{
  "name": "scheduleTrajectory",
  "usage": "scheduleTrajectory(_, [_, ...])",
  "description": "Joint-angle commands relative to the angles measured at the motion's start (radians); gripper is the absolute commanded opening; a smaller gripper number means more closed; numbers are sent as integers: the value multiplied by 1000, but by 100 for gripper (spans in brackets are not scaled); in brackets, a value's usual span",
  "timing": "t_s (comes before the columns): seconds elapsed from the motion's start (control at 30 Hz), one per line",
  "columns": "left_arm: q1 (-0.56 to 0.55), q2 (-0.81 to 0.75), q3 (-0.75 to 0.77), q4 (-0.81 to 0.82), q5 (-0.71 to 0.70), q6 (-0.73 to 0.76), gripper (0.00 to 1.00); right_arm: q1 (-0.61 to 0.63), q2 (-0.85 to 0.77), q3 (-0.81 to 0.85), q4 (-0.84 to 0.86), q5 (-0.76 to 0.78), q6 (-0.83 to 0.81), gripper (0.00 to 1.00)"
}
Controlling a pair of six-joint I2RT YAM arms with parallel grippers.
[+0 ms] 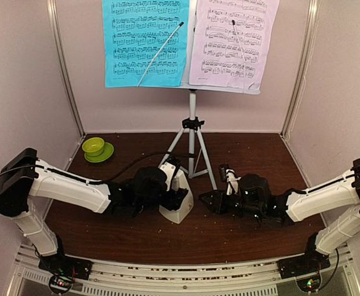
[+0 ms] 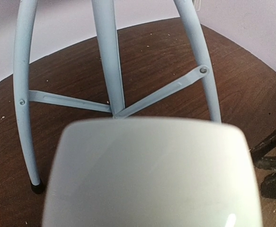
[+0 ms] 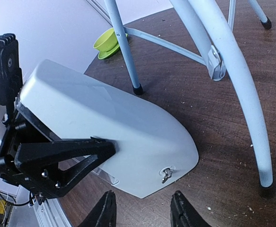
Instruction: Set up the instrument practice props
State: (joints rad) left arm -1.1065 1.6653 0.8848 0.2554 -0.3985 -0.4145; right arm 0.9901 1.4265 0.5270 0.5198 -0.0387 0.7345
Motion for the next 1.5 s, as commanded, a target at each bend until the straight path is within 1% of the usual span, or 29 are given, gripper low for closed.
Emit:
scheduleTrajectory(0.0, [0, -50, 3, 46, -42, 15, 67, -6, -25, -15, 8, 30, -19, 43])
scheduleTrajectory(0.13, [-1, -122, -15, 41, -74, 39, 55, -6, -15, -15, 9, 24, -25, 48])
scheduleTrajectory(0.2, [-5, -153, -4, 6, -108, 44, 50, -5, -6, -7, 2, 23, -31, 48])
scheduleTrajectory(0.3, [-12, -179, 59, -126, -163, 27, 43, 4, 19, 18, -36, 40, -42, 49])
scheduleTrajectory(0.4, [-40, -183, 132, -248, -227, 25, 39, 20, 54, 53, -47, 35, -48, 49])
scheduleTrajectory(0.5, [-79, -179, 196, -335, -287, 41, 36, 35, 93, 90, -39, 15, -57, 50])
scheduleTrajectory(0.6, [-108, -173, 249, -390, -318, 52, 35, 42, 117, 112, -7, -10, -61, 49])
scheduleTrajectory(0.83, [-121, -188, 278, -389, -302, 60, 33, 50, 160, 138, 40, -67, -51, 48])
scheduleTrajectory(1.1, [-124, -211, 257, -336, -270, 84, 32, 51, 172, 158, 29, -56, -55, 45])
scheduleTrajectory(1.23, [-124, -214, 254, -329, -259, 87, 32, 52, 184, 173, 34, -74, -53, 48])
scheduleTrajectory(1.47, [-125, -221, 243, -309, -246, 97, 31, 53, 204, 188, 55, -91, -41, 49])
